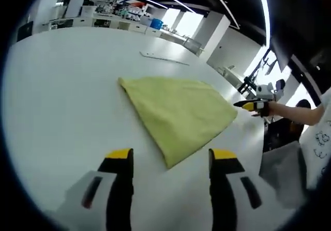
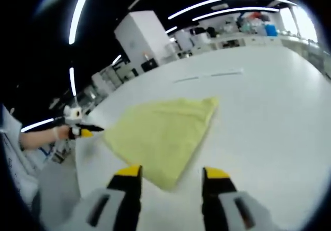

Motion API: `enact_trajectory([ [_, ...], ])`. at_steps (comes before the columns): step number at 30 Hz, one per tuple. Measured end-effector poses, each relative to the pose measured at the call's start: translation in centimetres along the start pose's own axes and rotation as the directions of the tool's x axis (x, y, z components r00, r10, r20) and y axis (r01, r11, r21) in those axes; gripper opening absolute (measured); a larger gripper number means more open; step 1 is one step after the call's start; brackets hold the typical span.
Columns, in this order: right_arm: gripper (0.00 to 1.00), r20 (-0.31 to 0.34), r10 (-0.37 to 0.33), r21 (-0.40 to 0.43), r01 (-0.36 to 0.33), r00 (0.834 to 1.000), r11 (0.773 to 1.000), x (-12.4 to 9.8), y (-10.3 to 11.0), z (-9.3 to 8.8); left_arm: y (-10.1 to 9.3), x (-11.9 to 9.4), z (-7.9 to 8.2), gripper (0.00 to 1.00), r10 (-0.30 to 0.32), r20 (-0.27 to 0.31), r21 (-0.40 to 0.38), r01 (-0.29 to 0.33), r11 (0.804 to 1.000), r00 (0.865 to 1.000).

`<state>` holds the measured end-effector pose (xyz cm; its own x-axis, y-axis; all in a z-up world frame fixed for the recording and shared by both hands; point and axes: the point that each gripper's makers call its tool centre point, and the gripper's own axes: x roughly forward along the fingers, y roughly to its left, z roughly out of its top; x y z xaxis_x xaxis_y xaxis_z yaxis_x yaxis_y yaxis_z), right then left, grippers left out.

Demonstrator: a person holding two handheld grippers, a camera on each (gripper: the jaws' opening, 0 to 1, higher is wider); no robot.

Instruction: Fold the garment on the visible template until the final outline fits inside the template.

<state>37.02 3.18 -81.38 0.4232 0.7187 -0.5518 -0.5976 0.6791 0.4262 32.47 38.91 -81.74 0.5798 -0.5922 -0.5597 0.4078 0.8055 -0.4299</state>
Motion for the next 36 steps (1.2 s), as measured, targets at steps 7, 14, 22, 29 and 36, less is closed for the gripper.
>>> enact_trajectory([
  [7, 0.26, -0.041, 0.035, 0.017, -0.035, 0.999, 0.999, 0.2, 0.8, -1.7, -0.7, 0.4, -0.8, 0.42, -0.008, 0.000, -0.034, 0.008, 0.999, 1.000],
  [14, 0.15, -0.063, 0.052, 0.034, -0.050, 0.997, 0.998, 0.6, 0.8, -2.6, -1.3, 0.8, -0.8, 0.29, -0.013, 0.010, -0.071, 0.014, 0.997, 1.000],
  [22, 0.09, -0.065, 0.047, 0.052, -0.044, 0.997, 0.998, 1.0, 0.6, -2.9, -1.0, 1.2, -1.2, 0.19, -0.011, 0.012, -0.106, 0.012, 0.994, 1.000],
  [29, 0.00, -0.077, 0.034, 0.048, -0.030, 0.996, 0.998, 1.2, 0.4, -2.9, -0.4, 1.5, -1.2, 0.01, -0.006, 0.019, -0.123, 0.008, 0.992, 1.000],
  [36, 0.00, -0.084, 0.039, 0.033, -0.036, 0.996, 0.999, 0.9, 0.5, -2.9, -0.4, 1.4, -1.1, 0.00, -0.011, 0.023, -0.124, 0.014, 0.992, 1.000],
])
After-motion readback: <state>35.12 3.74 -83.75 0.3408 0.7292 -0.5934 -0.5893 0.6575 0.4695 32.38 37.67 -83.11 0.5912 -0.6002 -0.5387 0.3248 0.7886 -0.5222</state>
